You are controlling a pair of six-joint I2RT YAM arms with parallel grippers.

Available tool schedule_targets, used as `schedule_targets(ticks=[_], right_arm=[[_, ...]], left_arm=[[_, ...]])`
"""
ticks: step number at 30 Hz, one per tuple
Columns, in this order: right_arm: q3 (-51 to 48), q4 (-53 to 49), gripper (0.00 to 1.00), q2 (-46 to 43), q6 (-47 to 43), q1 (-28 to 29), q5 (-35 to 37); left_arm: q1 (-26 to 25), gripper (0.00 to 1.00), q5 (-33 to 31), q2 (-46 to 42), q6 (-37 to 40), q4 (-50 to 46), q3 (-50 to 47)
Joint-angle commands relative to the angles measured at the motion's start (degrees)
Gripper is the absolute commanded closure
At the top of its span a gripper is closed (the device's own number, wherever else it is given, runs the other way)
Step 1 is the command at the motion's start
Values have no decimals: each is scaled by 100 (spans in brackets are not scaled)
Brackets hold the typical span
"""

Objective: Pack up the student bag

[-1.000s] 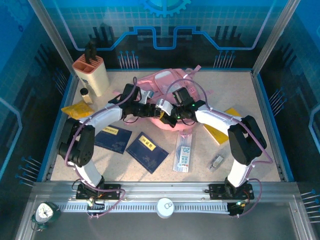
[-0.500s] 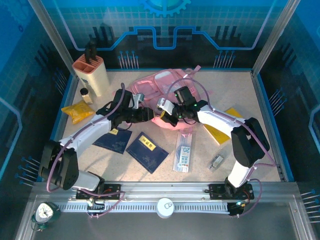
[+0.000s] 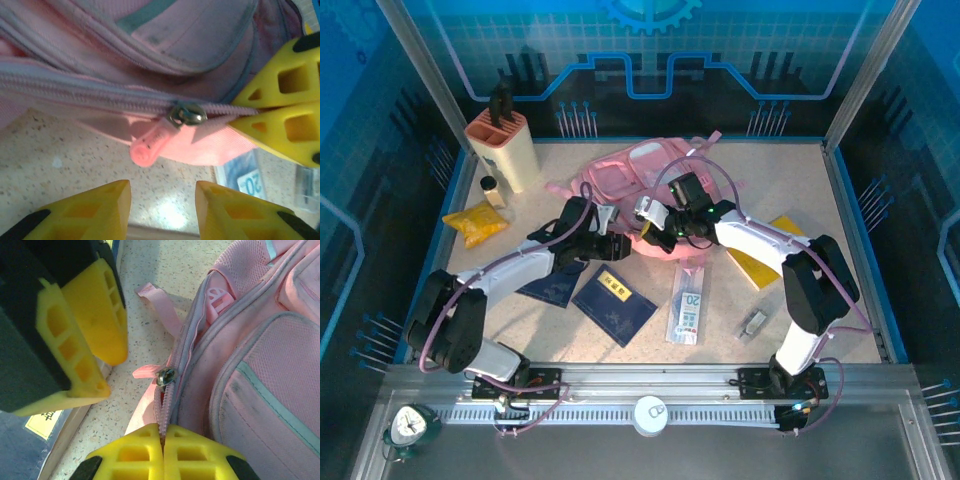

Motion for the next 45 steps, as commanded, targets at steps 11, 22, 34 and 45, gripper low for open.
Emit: schedule_targets(ticks=[11,22,34,45], right_arm=[[304,127,100,-30,-10,-96,-239],[309,99,100,-26,-28,-100,-214],[235,161,100,-127,71,-152,-124],[331,-150,100,-96,8,-154,-188]], left_arm=[[-143,61,-369,547,758,503,441],[-170,83,-1062,633,728,431,584],[-89,100,-2152,504,641,-253,688],[747,100,-2185,599,295,-563,758]])
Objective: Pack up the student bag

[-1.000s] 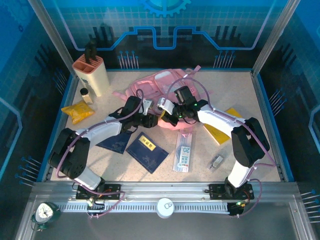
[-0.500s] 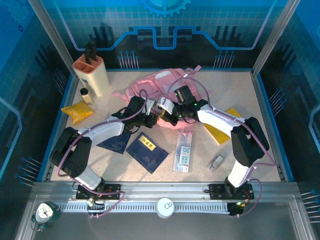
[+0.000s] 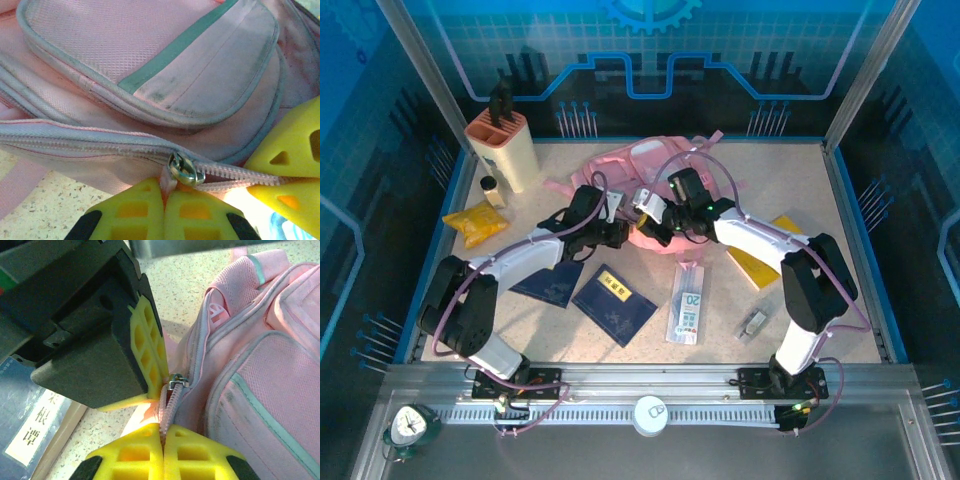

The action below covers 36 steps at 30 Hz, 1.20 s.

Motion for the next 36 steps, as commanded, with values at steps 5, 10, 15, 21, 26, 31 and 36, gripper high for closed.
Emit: schedule_targets(ticks=[5,10,15,21,26,31,36], right_arm=[[217,-657,100,-183,-45,-146,-143],[368,-895,100,-143,-85,-174,-167],[490,-888,100,-72,29,-93,-410],[499,-832,100,56,158,37,-349],[402,-671,100,18,236,45,-397],[237,-444,100,-62,297,52,-340],[209,-346,100,-58,366,68,-286]], left_arm=[[1051,100,-1288,68,-342,-557,82],[1052,100,-747,-203,-312,-328,-76],[992,62,391,-535,-1099,56,-299],[807,48,538,-1254,-2878,277,-884],[267,42,459,-1226,-3761,764,-1061],[113,41,-69,-809,-4054,-554,-324],[-89,42,-331,-1144,-5708,1229,-1421]])
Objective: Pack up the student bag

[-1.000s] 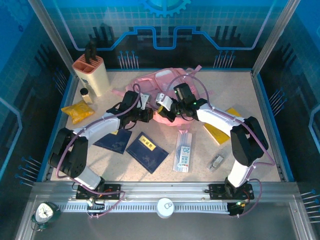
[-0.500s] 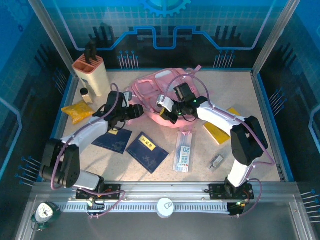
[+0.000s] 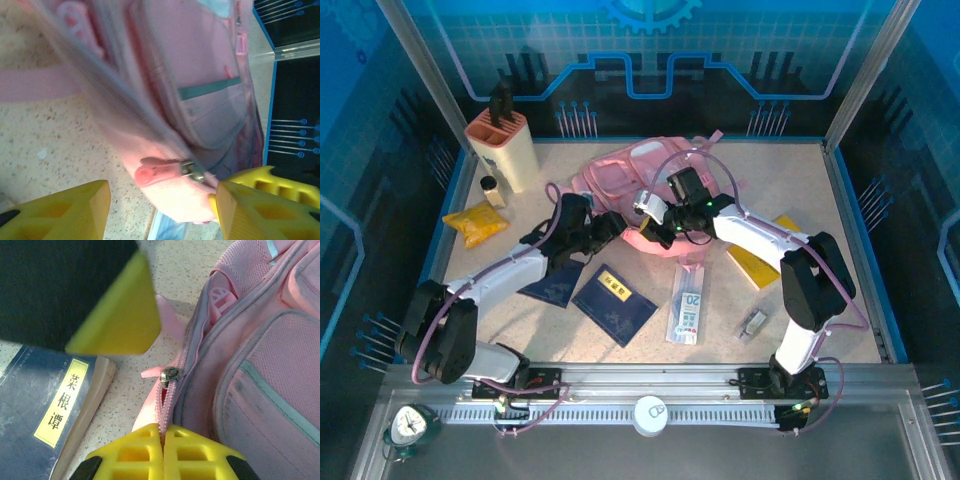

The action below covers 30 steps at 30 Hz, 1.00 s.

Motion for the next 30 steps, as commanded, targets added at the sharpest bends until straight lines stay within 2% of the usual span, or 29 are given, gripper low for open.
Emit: schedule_targets(ticks=[1,9,12,19,24,30], right_arm=[[-21,372,100,-150,125,66,-205],[-38,490,100,-112,225,66,-212],[-110,594,100,-133,263,71,-233],[-186,786,100,-221,427,75,-372],[-199,785,100,-207,449,75,-414],[-286,929,100,-244,485,84,-487]], left_arm=[[-123,42,-473,-214,-1309,631,-466],[-258,43,-712,-149,-2759,1889,-1058],[-313,44,-901,-45,-3042,2611,-1206],[-489,44,-1076,328,-3455,3062,-1058],[-571,43,-1349,281,-3727,2751,-1081],[-536,43,-1480,515,-3702,3017,-880]])
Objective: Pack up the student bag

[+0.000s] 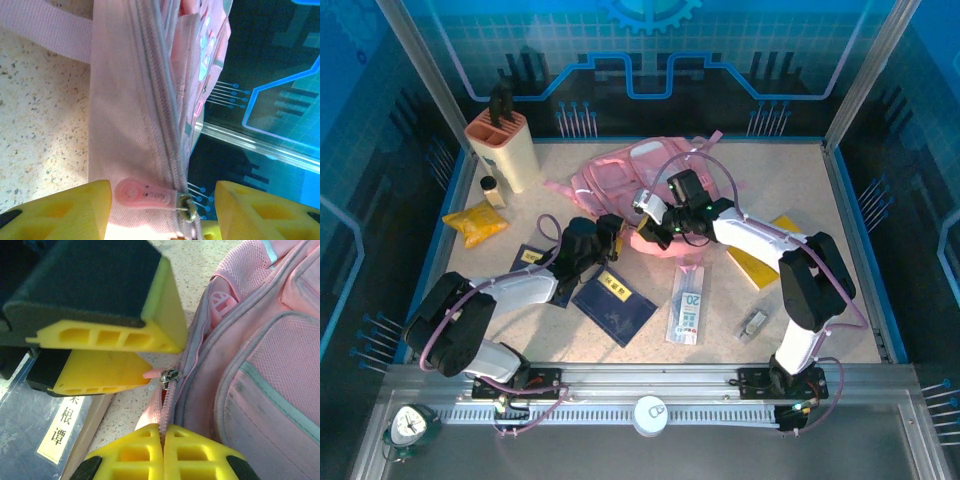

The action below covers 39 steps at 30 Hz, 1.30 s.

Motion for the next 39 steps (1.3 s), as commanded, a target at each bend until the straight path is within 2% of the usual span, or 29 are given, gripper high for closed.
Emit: schedule_targets(ticks=[1,6,12,17,24,36,39], right_arm=[[-29,388,100,-245,103,73,-343],[-46,367,100,-271,79,81,-327],[-46,349,100,-283,55,79,-291],[-73,391,100,-306,64,76,-299],[-77,361,100,-289,56,79,-296],[-84,348,100,-299,26,80,-271],[-60,322,100,-317,10,66,-245]], left_arm=[[-17,44,-195,247,-191,471,164],[-20,45,-161,588,-404,1037,134],[-88,46,-434,594,-458,820,166],[-80,56,-625,636,-562,974,43],[-80,70,-922,356,-455,704,-46],[-76,85,-1005,140,-195,262,48],[-80,86,-898,213,-214,262,81]])
